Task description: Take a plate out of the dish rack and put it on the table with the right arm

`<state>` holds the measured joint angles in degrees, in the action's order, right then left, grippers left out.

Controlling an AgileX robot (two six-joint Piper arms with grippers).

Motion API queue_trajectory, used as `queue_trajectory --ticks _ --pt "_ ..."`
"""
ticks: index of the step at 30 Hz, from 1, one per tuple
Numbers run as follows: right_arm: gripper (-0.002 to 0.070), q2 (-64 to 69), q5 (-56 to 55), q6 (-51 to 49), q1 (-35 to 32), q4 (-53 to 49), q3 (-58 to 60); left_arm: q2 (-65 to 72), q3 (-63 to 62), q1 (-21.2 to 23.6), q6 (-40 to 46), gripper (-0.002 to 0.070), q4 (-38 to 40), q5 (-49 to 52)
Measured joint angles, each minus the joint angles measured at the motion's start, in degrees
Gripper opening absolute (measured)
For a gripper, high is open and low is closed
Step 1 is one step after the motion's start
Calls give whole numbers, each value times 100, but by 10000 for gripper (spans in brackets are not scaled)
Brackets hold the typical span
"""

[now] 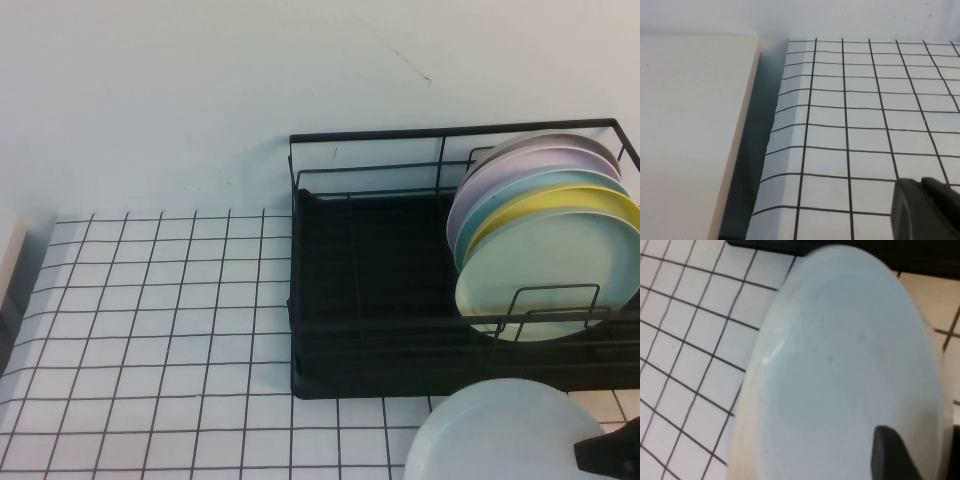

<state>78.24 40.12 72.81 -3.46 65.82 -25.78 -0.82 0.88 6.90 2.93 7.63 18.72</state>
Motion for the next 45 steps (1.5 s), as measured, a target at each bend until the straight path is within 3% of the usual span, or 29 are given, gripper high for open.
queue_trajectory --ticks 5,11,15,19,22,32,41,45 --pt "381 500 -75 322 0 149 -26 0 0 0 0 -3 0 0" --pt "417 496 140 -236 0 -411 -492 0 0 0 0 -3 0 0" --pt "341 95 443 -1006 0 -1069 -903 0 0 0 0 -3 0 0" --pt "118 -796 574 -1071 0 -1066 -1016 0 0 0 0 -3 0 0" --pt "31 -1717 563 -744 0 -691 -1016 0 0 0 0 -3 0 0" --pt "-2 -4293 419 80 0 -33 -1016 0 0 0 0 -3 0 0" --pt "-2 -5041 905 -95 0 -336 -1002 0 0 0 0 -3 0 0" --pt "-2 -5194 145 -58 0 -565 -671 0 0 0 0 -3 0 0"
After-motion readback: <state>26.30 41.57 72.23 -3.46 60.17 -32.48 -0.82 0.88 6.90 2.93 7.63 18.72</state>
